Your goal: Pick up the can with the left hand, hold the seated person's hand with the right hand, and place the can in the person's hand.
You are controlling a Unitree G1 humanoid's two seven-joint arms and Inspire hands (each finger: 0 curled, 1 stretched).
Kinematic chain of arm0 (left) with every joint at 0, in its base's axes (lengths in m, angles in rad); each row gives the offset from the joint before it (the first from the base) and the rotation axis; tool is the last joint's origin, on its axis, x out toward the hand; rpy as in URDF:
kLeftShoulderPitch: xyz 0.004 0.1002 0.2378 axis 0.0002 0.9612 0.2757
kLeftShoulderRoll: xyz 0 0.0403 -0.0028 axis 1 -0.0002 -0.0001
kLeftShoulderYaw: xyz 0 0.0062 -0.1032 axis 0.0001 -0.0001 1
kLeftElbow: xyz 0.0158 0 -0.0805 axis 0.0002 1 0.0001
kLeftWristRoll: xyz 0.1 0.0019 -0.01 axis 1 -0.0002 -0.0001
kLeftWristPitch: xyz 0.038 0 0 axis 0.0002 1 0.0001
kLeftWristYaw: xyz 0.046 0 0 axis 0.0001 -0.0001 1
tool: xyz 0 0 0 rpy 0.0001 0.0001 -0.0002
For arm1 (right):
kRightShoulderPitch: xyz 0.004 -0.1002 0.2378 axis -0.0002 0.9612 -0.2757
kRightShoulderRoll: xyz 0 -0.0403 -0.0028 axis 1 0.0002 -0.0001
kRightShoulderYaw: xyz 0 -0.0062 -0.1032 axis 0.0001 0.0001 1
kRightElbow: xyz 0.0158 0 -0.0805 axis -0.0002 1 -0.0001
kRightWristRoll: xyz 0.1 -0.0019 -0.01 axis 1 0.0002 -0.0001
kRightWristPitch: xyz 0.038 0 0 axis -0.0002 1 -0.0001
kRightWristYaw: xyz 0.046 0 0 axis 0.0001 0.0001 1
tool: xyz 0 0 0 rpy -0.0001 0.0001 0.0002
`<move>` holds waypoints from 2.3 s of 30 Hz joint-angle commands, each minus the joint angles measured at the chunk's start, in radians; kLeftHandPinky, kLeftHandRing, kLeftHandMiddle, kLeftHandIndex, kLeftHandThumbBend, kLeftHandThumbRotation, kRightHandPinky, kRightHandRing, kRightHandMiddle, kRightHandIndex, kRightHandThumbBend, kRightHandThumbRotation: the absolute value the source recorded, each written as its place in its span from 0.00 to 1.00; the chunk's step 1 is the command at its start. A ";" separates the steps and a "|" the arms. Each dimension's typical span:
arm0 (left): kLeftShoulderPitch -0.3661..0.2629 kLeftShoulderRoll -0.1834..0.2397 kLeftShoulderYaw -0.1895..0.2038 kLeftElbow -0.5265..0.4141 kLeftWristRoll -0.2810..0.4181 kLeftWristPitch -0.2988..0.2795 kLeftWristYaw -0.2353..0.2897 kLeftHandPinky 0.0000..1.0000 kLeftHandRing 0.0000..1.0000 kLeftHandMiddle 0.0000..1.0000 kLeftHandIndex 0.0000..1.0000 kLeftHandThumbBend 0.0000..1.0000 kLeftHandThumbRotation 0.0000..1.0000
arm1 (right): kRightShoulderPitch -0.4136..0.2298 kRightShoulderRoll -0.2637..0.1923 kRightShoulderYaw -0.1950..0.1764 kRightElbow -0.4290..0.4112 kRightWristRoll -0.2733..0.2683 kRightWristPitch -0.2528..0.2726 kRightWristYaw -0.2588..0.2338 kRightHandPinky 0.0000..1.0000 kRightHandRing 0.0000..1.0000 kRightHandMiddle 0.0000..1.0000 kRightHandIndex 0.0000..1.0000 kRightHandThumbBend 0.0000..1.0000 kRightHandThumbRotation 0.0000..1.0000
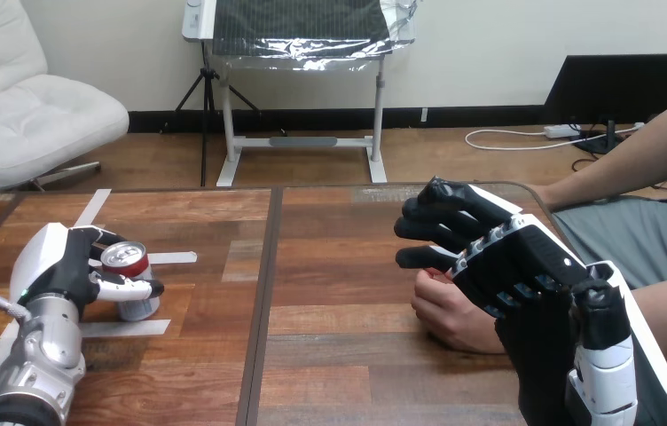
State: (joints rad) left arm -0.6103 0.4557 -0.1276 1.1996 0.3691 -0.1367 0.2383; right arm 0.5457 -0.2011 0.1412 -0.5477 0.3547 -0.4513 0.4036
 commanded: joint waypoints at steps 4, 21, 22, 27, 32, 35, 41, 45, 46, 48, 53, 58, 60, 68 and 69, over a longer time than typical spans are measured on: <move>-0.079 -0.001 -0.002 0.001 0.005 -0.026 0.047 0.43 0.51 0.56 0.58 0.67 0.00 | -0.022 0.009 -0.009 -0.060 0.003 -0.018 -0.012 0.73 0.80 0.81 0.80 0.66 0.96; -0.076 0.001 0.005 -0.003 -0.003 -0.045 0.079 0.32 0.39 0.45 0.49 0.61 0.00 | -0.024 0.008 -0.005 -0.056 0.008 -0.015 -0.011 0.75 0.81 0.81 0.81 0.66 0.96; -0.076 0.001 0.005 -0.003 -0.003 -0.046 0.080 0.31 0.38 0.45 0.49 0.61 0.00 | -0.025 0.008 -0.005 -0.055 0.007 -0.016 -0.011 0.76 0.81 0.81 0.81 0.66 0.95; -0.077 0.002 0.006 0.000 -0.006 -0.044 0.077 0.30 0.37 0.44 0.49 0.62 0.00 | -0.026 0.008 -0.006 -0.054 0.003 -0.013 -0.013 0.77 0.82 0.82 0.81 0.66 0.95; -0.077 0.003 0.008 -0.003 -0.009 -0.042 0.075 0.29 0.35 0.43 0.48 0.64 0.00 | -0.027 0.011 -0.007 -0.052 -0.003 -0.010 -0.019 0.77 0.82 0.82 0.81 0.67 0.95; -0.077 0.004 0.007 -0.007 -0.009 -0.039 0.071 0.29 0.36 0.43 0.48 0.65 0.00 | -0.031 0.013 -0.009 -0.046 -0.010 -0.012 -0.022 0.78 0.82 0.82 0.81 0.66 0.95; -0.074 0.007 0.011 -0.014 -0.014 -0.041 0.063 0.29 0.37 0.43 0.48 0.67 0.00 | -0.047 0.011 -0.027 -0.027 -0.044 -0.011 -0.036 0.79 0.84 0.84 0.83 0.67 0.96; -0.069 0.009 0.012 -0.022 -0.016 -0.048 0.060 0.29 0.36 0.43 0.48 0.70 0.00 | -0.062 0.007 -0.040 -0.006 -0.051 -0.008 -0.040 0.79 0.85 0.85 0.84 0.69 0.95; -0.069 0.009 0.012 -0.023 -0.016 -0.049 0.060 0.29 0.36 0.43 0.48 0.70 0.00 | -0.065 0.006 -0.042 -0.002 -0.052 -0.008 -0.040 0.79 0.85 0.85 0.85 0.69 0.94; -0.068 0.010 0.013 -0.029 -0.019 -0.045 0.052 0.30 0.37 0.43 0.48 0.71 0.00 | -0.073 0.004 -0.054 0.008 -0.063 -0.005 -0.044 0.80 0.85 0.85 0.85 0.69 0.93; -0.062 0.013 0.014 -0.047 -0.021 -0.053 0.042 0.31 0.38 0.44 0.48 0.72 0.00 | -0.105 -0.006 -0.086 0.037 -0.108 -0.003 -0.053 0.80 0.85 0.85 0.86 0.69 0.91; -0.053 0.016 0.018 -0.076 -0.026 -0.060 0.027 0.33 0.39 0.44 0.48 0.73 0.00 | -0.137 -0.013 -0.120 0.065 -0.173 0.005 -0.075 0.78 0.84 0.84 0.86 0.71 0.91; -0.047 0.017 0.021 -0.092 -0.030 -0.067 0.018 0.33 0.38 0.43 0.48 0.73 0.00 | -0.156 -0.020 -0.137 0.082 -0.195 0.014 -0.083 0.78 0.84 0.84 0.86 0.72 0.91; 0.001 0.026 0.037 -0.216 -0.049 -0.094 -0.030 0.32 0.36 0.41 0.47 0.74 0.00 | -0.258 -0.058 -0.199 0.190 -0.267 0.012 -0.092 0.84 0.87 0.86 0.87 0.70 0.89; 0.008 0.027 0.039 -0.236 -0.051 -0.093 -0.036 0.32 0.36 0.41 0.47 0.74 0.00 | -0.270 -0.064 -0.204 0.203 -0.274 0.009 -0.093 0.85 0.87 0.87 0.87 0.69 0.89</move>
State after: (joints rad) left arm -0.5817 0.4539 -0.1071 1.1145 0.3391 -0.1927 0.2199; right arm 0.3762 -0.2397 -0.0240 -0.4004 0.1096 -0.4266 0.3197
